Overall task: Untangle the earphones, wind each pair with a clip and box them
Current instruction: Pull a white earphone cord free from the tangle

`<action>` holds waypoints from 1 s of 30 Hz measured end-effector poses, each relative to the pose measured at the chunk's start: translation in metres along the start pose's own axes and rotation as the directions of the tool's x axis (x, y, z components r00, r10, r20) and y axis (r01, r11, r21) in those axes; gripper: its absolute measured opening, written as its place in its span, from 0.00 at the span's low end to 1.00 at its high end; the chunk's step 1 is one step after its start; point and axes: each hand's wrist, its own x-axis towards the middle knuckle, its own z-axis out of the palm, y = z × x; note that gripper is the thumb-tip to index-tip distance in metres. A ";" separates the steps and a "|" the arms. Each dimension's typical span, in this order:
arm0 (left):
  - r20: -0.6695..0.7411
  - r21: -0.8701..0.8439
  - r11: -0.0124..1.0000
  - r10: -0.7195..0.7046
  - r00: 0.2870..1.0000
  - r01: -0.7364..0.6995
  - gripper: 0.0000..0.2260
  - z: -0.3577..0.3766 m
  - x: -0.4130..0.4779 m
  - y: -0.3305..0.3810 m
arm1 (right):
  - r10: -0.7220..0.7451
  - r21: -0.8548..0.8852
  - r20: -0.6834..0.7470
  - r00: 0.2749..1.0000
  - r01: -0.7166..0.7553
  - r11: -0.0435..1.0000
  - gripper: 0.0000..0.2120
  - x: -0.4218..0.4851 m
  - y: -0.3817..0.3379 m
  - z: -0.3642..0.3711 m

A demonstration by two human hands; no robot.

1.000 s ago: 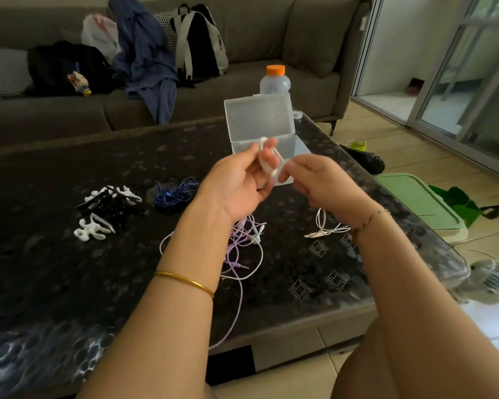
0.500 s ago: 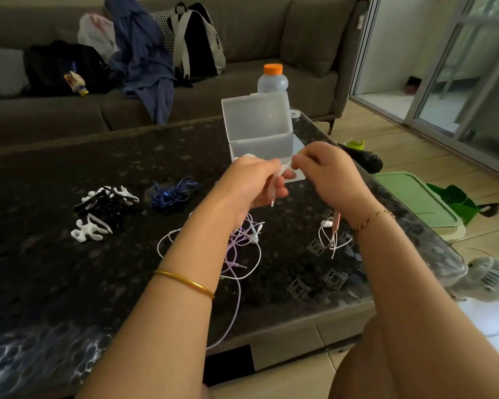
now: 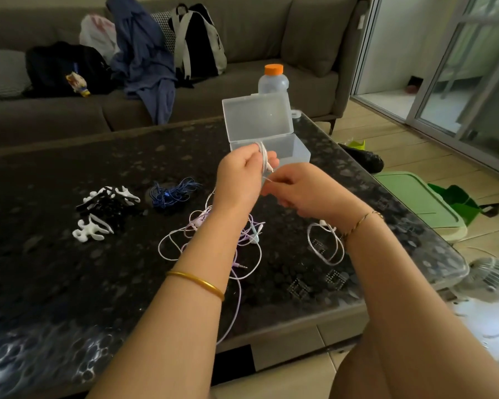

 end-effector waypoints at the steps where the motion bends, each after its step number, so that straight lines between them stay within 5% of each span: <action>1: 0.023 0.165 0.981 0.096 0.995 -0.099 0.11 0.001 0.001 -0.004 | 0.009 0.020 -0.018 1.000 -0.009 1.000 0.11 -0.001 0.000 -0.003; 5: 0.171 0.420 0.888 0.125 0.977 -0.187 0.14 0.001 0.006 -0.015 | 0.020 0.029 -0.138 0.990 -0.016 0.999 0.10 -0.004 0.005 -0.015; 10: 0.325 0.326 0.944 -0.059 0.944 -0.053 0.13 -0.004 0.001 -0.009 | 0.051 0.189 -0.419 0.907 0.032 0.982 0.05 -0.002 0.017 -0.024; 13: 0.352 0.015 0.975 -0.212 0.912 0.220 0.13 -0.006 0.000 0.000 | 0.093 0.252 -0.478 0.874 0.036 0.967 0.06 0.001 0.022 -0.022; 16: 0.519 -0.395 0.735 -0.316 0.794 0.550 0.13 -0.009 0.000 0.009 | 0.122 0.297 -0.444 0.887 0.017 0.955 0.06 0.005 0.023 -0.014; 21: 0.470 -0.664 0.452 -0.366 0.803 0.595 0.11 -0.014 0.002 0.012 | 0.078 0.101 -0.241 0.967 -0.055 0.993 0.10 0.004 0.016 0.001; 23: 0.385 -0.692 0.482 -0.384 0.839 0.538 0.12 -0.015 0.004 0.009 | 0.041 0.042 -0.131 0.991 -0.036 0.998 0.11 0.002 0.011 0.004; 26: 0.248 -0.595 0.673 -0.368 0.896 0.440 0.12 -0.013 0.004 0.007 | 0.013 0.028 -0.044 0.999 -0.012 1.000 0.11 -0.001 0.004 0.002; 30: -0.013 -0.198 0.961 -0.199 0.980 0.193 0.10 -0.009 0.003 0.004 | 0.033 0.018 -0.068 0.997 -0.032 0.999 0.11 -0.003 0.002 -0.008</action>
